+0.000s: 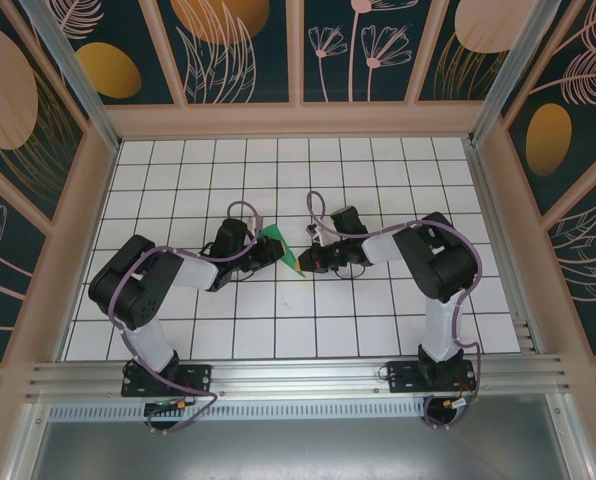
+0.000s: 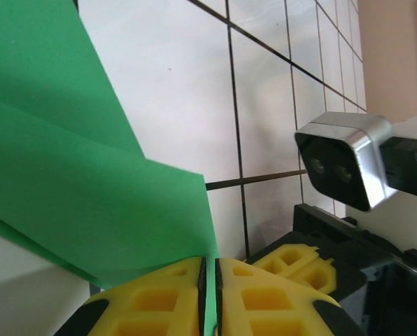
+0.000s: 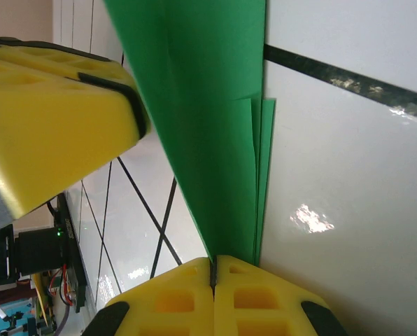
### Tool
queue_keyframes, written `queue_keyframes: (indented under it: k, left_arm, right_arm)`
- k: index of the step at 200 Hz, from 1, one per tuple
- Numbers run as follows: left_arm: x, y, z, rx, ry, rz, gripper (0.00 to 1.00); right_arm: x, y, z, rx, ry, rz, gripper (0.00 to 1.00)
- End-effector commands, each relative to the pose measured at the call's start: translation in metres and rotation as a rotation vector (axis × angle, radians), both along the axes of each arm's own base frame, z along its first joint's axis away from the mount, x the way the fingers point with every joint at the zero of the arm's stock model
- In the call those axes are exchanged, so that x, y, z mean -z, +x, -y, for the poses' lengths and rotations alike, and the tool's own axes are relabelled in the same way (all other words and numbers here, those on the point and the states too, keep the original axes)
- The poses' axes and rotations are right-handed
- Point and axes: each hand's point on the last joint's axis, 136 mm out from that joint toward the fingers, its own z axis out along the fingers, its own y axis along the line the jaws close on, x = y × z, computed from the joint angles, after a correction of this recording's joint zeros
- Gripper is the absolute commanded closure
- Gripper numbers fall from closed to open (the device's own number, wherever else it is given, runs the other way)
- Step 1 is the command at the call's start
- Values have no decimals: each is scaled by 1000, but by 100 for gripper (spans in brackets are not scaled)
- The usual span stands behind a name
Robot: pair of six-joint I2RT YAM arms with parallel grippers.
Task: Fold a paper plane with a square sheet of paper (pick it up from the middle)
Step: Fold the wing for the fifth time at the center of the table.
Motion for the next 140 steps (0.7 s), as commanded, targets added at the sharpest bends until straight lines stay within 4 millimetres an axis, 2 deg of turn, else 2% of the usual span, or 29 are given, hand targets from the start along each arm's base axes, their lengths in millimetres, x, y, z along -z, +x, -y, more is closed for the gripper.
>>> queue_keyframes:
  k: [1, 140]
  left_arm:
    - [0, 6, 3, -5, 12, 13, 86]
    - [23, 12, -5, -35, 105, -26, 87]
  right_arm:
    - [28, -9, 9, 11, -71, -72, 100]
    - [33, -10, 11, 14, -92, -91, 100]
